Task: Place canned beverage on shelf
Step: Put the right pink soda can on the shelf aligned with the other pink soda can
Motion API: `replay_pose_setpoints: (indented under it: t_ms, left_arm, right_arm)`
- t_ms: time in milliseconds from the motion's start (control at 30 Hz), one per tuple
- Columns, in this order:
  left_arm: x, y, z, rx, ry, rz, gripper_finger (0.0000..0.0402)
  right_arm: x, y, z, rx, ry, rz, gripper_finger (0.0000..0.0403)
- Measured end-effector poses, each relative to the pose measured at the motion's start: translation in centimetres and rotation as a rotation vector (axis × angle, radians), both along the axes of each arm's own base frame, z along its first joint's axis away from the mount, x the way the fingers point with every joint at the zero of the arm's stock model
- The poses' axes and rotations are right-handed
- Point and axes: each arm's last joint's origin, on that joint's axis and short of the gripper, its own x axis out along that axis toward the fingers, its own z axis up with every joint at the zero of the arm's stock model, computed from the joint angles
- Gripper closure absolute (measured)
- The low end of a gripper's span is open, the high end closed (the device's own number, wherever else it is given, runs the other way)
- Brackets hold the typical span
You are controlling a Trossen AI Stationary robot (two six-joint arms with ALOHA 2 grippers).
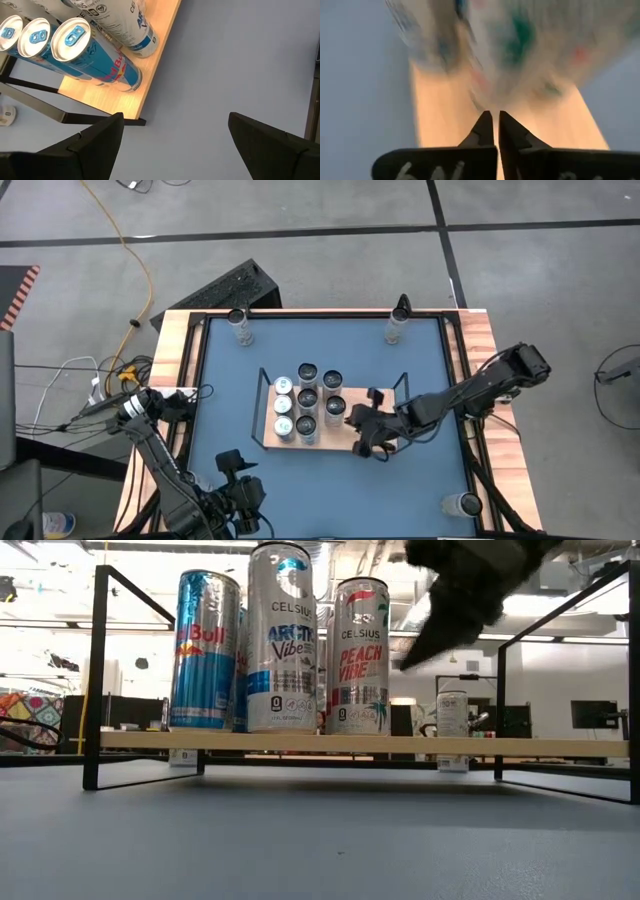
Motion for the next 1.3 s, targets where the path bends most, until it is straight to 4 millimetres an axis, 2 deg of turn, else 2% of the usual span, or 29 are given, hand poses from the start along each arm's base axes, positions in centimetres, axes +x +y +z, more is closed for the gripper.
replay_pose_setpoints:
  t_ms: [133,333,733,933,1100,1300]
  left_arm:
    - [0.0,0.0,0.0,-0.001,-0.001,0.0,0.0056]
    - [0.0,0.0,0.0,0.003,-0.003,0.001,0.0056]
    - [0.1,0.0,0.0,0.002,-0.008,0.003,0.0056]
    - [0.0,0.0,0.0,-0.003,-0.01,0.008,0.0056]
    - [0.0,0.0,0.0,0.006,-0.009,-0.002,0.0056]
    - [0.1,0.1,0.0,0.013,-0.013,-0.001,0.0056]
  right_arm:
    - [0.6,0.0,-0.8,-0.006,0.004,-0.002,0.038]
    - [1.1,-0.2,-1.9,-0.022,0.039,-0.003,0.0394]
    - [1.4,-1.5,-1.4,-0.026,0.042,-0.042,0.0403]
    - [1.0,0.0,-1.1,-0.007,0.05,-0.019,0.0403]
    - [1.1,1.4,-0.7,0.014,-0.017,0.027,0.0403]
    - [1.6,1.2,-0.3,0.005,-0.066,0.042,0.0403]
